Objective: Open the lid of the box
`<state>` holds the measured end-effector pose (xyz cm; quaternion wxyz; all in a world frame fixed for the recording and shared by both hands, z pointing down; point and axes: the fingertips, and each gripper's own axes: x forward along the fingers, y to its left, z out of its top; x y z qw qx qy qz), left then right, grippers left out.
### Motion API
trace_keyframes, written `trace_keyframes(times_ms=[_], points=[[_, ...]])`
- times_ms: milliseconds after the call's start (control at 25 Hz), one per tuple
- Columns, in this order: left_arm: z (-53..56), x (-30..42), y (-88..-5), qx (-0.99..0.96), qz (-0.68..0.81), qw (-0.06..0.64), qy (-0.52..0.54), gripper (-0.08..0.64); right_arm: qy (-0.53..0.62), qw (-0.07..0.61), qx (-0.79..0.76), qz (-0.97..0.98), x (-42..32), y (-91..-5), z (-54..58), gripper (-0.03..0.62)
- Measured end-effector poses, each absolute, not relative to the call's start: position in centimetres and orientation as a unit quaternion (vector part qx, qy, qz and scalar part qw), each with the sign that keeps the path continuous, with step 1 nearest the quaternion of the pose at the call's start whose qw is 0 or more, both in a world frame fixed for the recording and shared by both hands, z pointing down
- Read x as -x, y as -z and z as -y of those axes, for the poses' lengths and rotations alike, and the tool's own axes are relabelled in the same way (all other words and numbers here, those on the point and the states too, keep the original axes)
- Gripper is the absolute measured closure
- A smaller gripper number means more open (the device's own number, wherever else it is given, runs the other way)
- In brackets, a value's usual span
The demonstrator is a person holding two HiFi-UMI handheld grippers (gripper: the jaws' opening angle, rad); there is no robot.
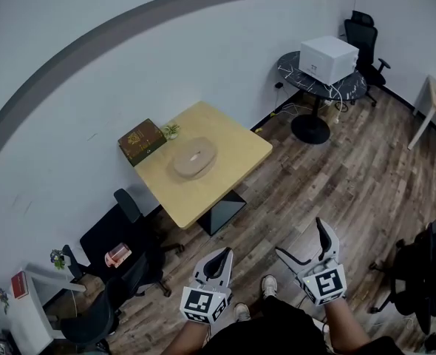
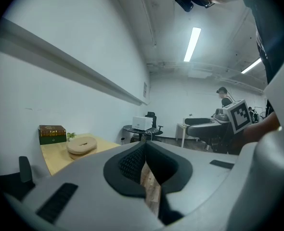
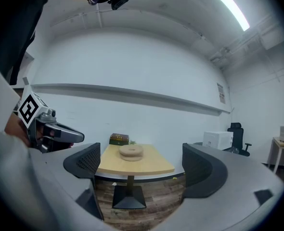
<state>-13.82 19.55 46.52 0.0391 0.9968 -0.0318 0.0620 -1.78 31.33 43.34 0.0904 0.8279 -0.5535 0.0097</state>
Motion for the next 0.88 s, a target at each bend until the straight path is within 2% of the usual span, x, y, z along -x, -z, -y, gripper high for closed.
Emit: trace_keyframes(times_ms=[640, 880], points=[[-16.1, 5.2, -47.3, -0.988, 0.124, 0.055, -0.075, 0.538, -0.02, 0.117, -0.78, 0.614, -9.5, -44.7, -27.7, 0.061], [-13.7, 4.1, -47.9, -0.982, 0.161, 0.055, -0.077, 0.538, -0.011, 0.131, -0.757, 0.64, -11.6, -45.7, -25.6, 0.094]])
